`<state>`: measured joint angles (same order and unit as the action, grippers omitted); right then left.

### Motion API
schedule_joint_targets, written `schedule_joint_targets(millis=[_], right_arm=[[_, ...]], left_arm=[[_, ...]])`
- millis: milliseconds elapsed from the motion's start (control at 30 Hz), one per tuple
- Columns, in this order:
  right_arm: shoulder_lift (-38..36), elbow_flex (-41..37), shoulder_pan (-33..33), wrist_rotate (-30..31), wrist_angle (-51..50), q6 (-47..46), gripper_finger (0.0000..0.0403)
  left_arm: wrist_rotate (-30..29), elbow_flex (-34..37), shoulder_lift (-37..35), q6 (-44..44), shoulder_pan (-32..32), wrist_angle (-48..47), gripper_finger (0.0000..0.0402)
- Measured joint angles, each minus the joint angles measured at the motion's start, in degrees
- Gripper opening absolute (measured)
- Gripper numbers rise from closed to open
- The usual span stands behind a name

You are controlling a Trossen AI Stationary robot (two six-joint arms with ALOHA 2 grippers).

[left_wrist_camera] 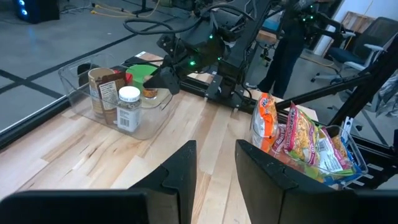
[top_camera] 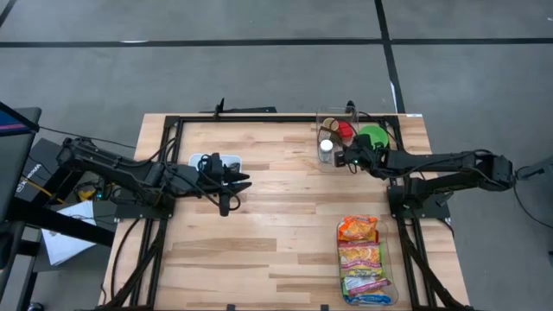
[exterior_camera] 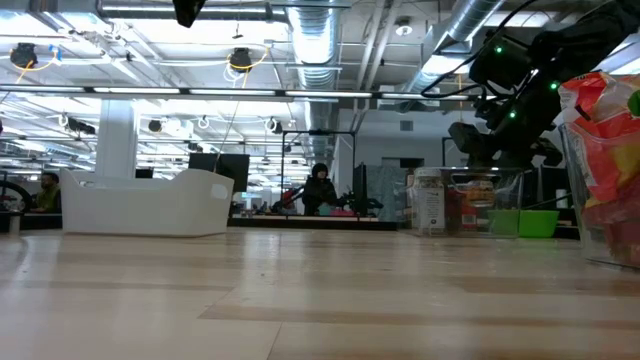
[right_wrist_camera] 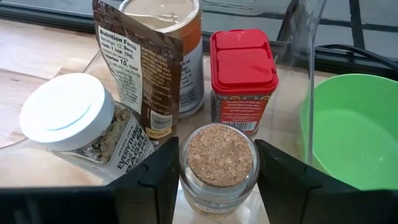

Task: Pick & Place Food Item
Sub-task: Put the brown spice bottle into the top transparent bin, then return to Home Position

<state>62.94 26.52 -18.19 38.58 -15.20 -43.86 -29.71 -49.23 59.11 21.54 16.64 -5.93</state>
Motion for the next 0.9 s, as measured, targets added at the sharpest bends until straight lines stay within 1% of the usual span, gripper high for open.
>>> schedule_joint_targets(millis=[600,633,767,833,900], right_arm=[[0.00,-0.02,0.17,-1.18,0.43,1.58,0.0171],[0.00,-0.02,0.20,-1.30,0.59,1.67,0.0185],[0.00,-0.02,0.17,-1.45,0.70,1.68,0.0270],[0.00,-0.02,0.17,-1.45,0.66,1.71,0.0292],[0.00,-0.02,0.18,-1.46,0.63,1.75,0.0298]], left_arm=[[0.00,0.00,0.00,0.00,0.00,-0.02,0.0104],[0.01,0.00,0.00,0.00,0.00,-0.02,0.0104],[0.00,0.00,0.00,-0.02,0.00,-0.02,0.0104],[0.00,0.00,0.00,0.00,0.00,-0.02,0.0104],[0.02,0.00,0.00,0.00,0.00,-0.02,0.0104]])
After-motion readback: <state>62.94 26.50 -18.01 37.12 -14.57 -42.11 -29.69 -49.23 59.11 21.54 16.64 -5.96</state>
